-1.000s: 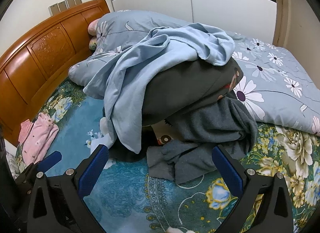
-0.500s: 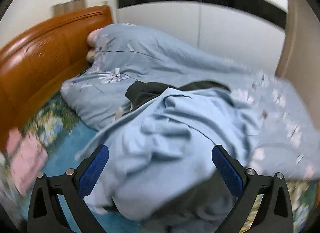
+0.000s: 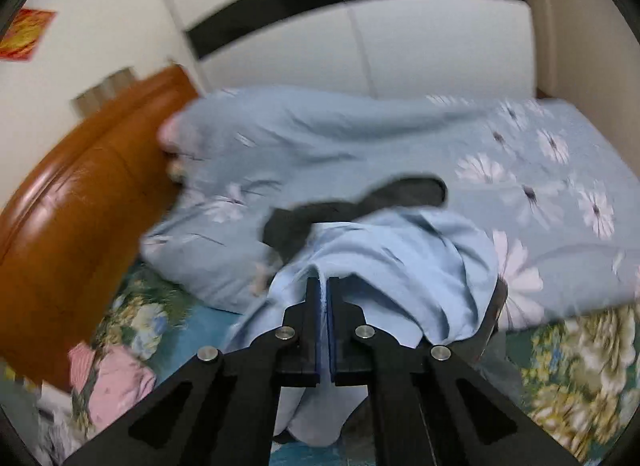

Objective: Fold clothes

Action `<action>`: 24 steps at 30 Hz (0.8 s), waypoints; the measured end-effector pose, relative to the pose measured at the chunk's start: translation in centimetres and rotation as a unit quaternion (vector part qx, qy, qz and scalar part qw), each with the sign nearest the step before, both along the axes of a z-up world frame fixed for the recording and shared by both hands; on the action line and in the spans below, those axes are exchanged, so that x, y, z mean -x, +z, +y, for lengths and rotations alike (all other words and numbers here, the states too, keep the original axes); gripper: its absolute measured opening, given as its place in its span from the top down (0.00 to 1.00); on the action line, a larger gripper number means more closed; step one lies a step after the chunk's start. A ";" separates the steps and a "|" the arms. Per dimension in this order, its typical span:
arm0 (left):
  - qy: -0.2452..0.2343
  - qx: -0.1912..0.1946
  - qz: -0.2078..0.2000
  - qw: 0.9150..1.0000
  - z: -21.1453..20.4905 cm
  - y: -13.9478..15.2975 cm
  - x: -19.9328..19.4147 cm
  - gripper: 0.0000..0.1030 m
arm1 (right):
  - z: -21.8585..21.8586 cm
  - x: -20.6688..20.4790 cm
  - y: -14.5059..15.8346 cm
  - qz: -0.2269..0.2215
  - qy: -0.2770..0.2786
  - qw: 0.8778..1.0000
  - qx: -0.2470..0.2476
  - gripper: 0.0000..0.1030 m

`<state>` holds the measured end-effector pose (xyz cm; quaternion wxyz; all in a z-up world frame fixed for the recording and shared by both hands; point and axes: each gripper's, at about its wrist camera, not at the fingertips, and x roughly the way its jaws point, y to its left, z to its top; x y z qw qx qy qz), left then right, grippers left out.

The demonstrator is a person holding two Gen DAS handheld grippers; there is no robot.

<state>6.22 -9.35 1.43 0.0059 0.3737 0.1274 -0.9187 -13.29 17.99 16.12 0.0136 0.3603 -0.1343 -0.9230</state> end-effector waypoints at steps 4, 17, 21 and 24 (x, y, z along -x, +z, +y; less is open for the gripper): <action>-0.010 -0.003 0.007 1.000 -0.1 0.7 -1.4 0.00 | -2.0 -3.1 2.9 0.038 0.031 0.997 -0.067 0.98; -0.016 0.007 0.027 0.999 -1.3 2.9 -4.2 0.00 | -0.9 -17.1 11.5 0.171 0.116 0.977 0.045 0.98; -0.022 0.008 0.035 0.999 -1.1 3.5 -4.8 0.00 | 1.1 -23.2 14.8 0.222 0.126 0.966 0.046 0.98; -0.033 0.004 0.040 0.999 -0.7 3.8 -5.2 0.00 | 3.7 -28.0 16.1 0.243 0.121 0.961 0.060 0.98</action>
